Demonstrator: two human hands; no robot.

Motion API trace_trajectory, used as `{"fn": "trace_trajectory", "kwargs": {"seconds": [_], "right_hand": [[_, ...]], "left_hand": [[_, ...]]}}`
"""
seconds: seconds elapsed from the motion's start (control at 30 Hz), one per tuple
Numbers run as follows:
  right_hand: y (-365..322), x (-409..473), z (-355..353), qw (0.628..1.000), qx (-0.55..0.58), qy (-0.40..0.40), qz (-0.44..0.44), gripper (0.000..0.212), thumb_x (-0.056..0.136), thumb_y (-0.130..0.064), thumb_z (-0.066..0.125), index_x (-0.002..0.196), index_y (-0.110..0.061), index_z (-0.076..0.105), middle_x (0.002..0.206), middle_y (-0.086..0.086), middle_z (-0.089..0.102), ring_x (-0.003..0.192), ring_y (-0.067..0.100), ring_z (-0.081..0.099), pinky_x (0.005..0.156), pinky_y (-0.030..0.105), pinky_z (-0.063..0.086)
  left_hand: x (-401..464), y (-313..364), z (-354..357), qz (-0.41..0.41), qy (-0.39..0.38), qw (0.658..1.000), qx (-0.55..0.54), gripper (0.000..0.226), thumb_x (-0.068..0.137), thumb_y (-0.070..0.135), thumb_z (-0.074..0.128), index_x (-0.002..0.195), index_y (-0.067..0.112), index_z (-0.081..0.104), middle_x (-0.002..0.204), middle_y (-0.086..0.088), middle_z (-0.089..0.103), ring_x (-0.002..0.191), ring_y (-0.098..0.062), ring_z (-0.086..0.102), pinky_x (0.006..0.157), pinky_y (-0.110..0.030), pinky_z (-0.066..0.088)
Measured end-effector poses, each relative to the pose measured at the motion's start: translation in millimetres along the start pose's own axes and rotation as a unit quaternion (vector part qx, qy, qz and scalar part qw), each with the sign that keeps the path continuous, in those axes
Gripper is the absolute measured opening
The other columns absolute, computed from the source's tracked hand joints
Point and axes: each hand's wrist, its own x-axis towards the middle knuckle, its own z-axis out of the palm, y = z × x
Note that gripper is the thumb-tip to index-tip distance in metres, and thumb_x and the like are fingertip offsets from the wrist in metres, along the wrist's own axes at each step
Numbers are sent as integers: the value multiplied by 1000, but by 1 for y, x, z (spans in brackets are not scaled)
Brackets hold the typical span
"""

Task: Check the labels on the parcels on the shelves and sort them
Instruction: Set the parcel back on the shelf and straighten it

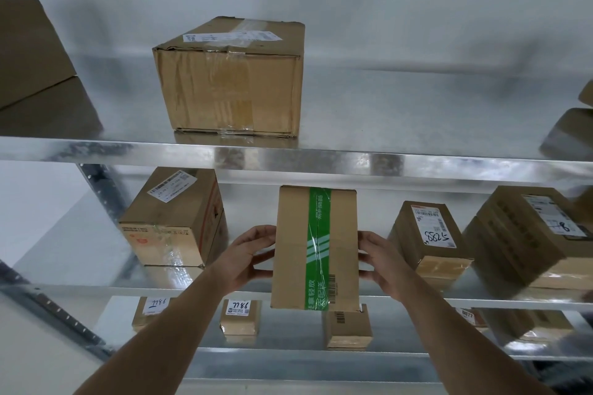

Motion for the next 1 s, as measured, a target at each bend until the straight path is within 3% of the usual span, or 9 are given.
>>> {"fn": "trace_trajectory", "kwargs": {"seconds": [0.47,0.67,0.77,0.9,1.0], "right_hand": [[2,-3,1,1000,2,5,-1,20,105,-13,49,113,-11,68,100,5,75,95,21,70,76,41,56],[1,-6,4,1000,12,6,-6,17,103,-13,55,113,-11,68,101,6,75,95,22,70,72,39,54],[1,-6,5,1000,13,9,-11,17,102,-14,56,114,-12,69,102,6,74,94,21,70,70,38,55],[-1,-8,5,1000,10,4,-15,18,103,-14,55,115,-14,68,103,5,75,93,19,71,69,36,55],[-2,-8,6,1000,7,6,-15,19,103,-13,54,115,-16,68,103,4,76,94,19,71,71,37,54]], "left_hand": [[-1,0,1,-1,8,1000,-1,17,94,15,66,111,14,68,115,-9,72,119,-34,64,77,-50,60],[-4,4,8,-21,25,999,7,47,93,50,62,127,18,66,128,-4,68,122,-33,62,88,-54,59],[-5,5,8,-7,25,1000,12,51,84,45,70,125,15,63,128,-5,66,120,-32,62,84,-50,60],[-4,4,10,9,19,1000,10,34,79,34,75,106,16,63,113,-3,68,105,-27,67,75,-44,58],[-3,4,9,13,18,1000,13,36,78,32,76,107,16,62,105,-2,70,100,-26,69,71,-41,59]]}}
